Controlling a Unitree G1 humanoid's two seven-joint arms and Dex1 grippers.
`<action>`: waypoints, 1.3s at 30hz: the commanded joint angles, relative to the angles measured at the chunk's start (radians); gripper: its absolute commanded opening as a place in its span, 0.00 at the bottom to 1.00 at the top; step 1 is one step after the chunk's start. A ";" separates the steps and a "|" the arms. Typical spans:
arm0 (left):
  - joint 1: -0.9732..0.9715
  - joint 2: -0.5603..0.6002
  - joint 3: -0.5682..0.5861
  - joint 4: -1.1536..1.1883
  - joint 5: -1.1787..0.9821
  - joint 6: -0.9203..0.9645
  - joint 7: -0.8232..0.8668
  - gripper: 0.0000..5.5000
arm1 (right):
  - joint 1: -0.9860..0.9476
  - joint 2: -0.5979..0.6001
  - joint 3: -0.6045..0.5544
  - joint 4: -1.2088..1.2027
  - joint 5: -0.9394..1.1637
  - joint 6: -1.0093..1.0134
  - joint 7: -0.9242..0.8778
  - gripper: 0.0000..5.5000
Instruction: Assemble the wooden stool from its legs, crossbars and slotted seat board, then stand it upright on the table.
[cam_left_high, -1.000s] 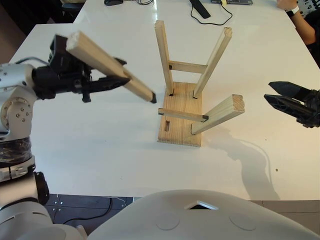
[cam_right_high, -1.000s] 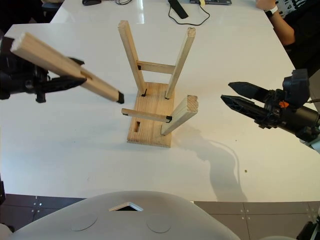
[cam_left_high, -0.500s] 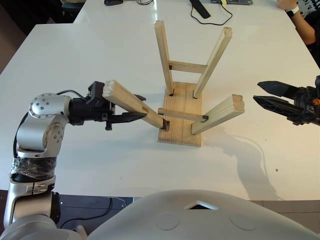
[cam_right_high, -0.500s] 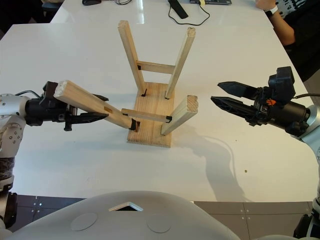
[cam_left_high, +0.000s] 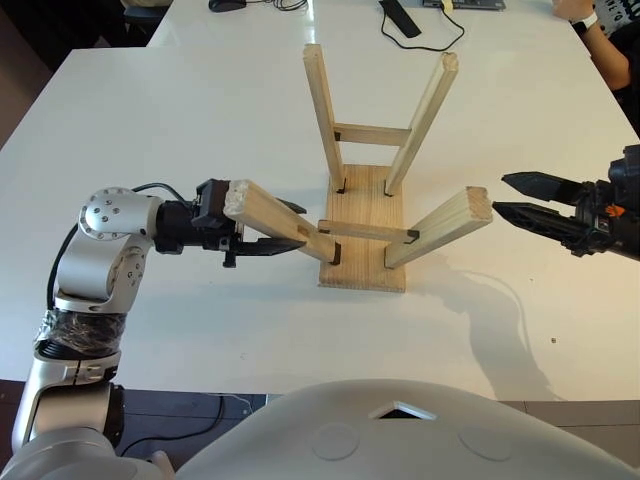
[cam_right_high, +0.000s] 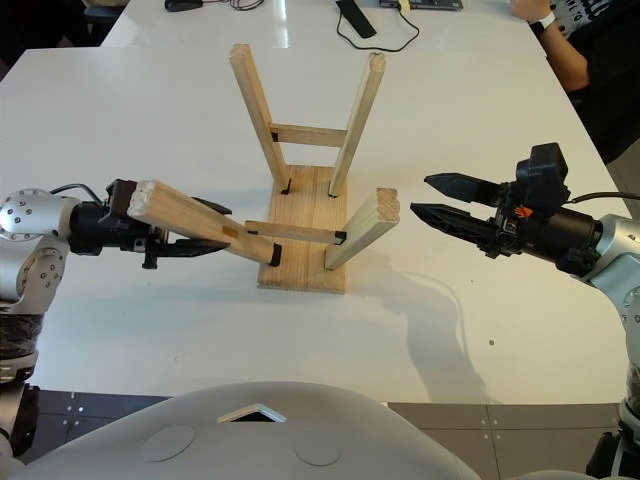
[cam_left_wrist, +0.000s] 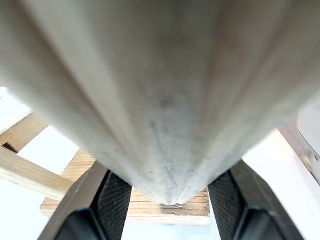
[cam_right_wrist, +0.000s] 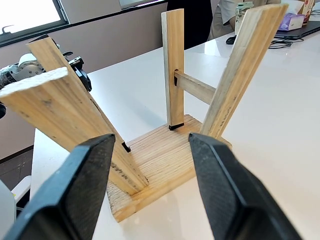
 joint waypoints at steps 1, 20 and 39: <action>0.040 0.073 -0.057 0.036 0.086 0.046 -0.029 0.37 | 0.013 0.006 -0.015 -0.022 -0.002 -0.006 -0.009 0.49; -0.112 0.022 -0.221 -0.041 0.068 0.186 0.039 0.37 | 0.012 0.026 0.052 -0.055 -0.055 -0.038 -0.015 0.49; -0.177 -0.008 -0.329 -0.001 0.138 0.186 0.096 0.37 | 0.190 -0.035 0.245 -0.004 -0.459 -0.271 0.057 0.49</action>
